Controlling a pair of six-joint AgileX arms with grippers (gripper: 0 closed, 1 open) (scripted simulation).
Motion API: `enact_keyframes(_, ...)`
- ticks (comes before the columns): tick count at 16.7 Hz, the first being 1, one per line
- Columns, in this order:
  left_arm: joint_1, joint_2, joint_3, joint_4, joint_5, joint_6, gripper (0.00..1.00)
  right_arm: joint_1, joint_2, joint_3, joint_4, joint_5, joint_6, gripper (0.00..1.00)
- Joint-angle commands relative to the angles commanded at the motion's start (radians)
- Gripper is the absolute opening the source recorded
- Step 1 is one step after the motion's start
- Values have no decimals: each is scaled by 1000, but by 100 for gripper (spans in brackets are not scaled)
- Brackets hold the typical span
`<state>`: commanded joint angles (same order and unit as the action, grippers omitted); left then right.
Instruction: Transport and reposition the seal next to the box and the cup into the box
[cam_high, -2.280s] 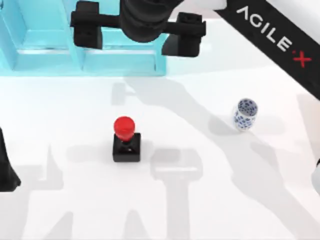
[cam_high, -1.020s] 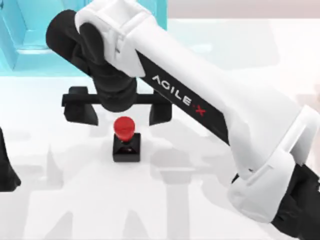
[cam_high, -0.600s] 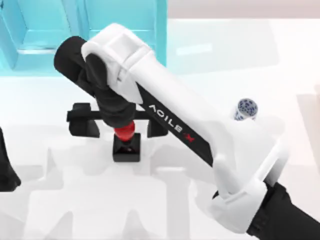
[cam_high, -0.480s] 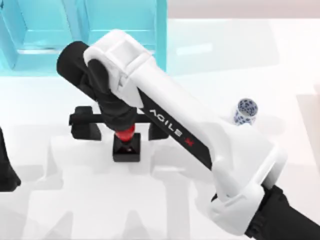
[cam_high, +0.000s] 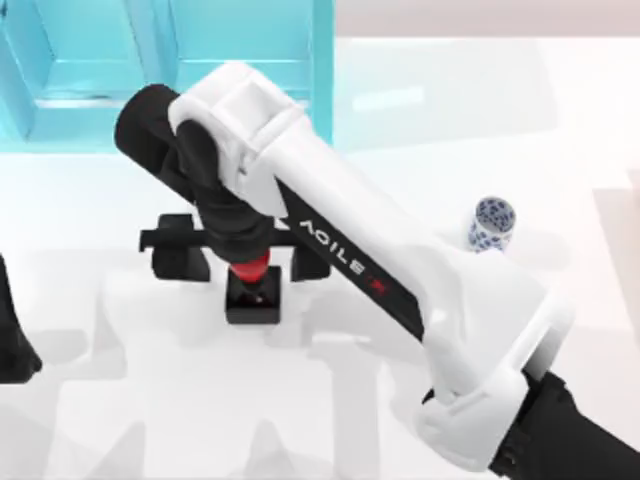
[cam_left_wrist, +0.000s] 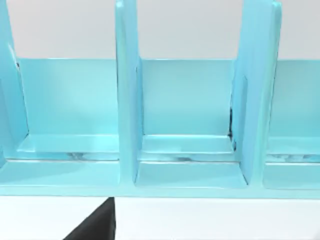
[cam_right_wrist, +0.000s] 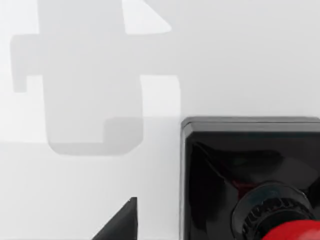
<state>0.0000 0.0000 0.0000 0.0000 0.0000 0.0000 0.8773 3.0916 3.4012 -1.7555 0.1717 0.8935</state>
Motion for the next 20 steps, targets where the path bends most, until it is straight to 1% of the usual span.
enact_keyframes(9,0,0,0,0,0,0,100,0,0,0,0,0,0,2)
enact_keyframes(10,0,0,0,0,0,0,100,0,0,0,0,0,0,0)
enact_keyframes(20,0,0,0,0,0,0,100,2,-13,-13,7,-1,-2,0)
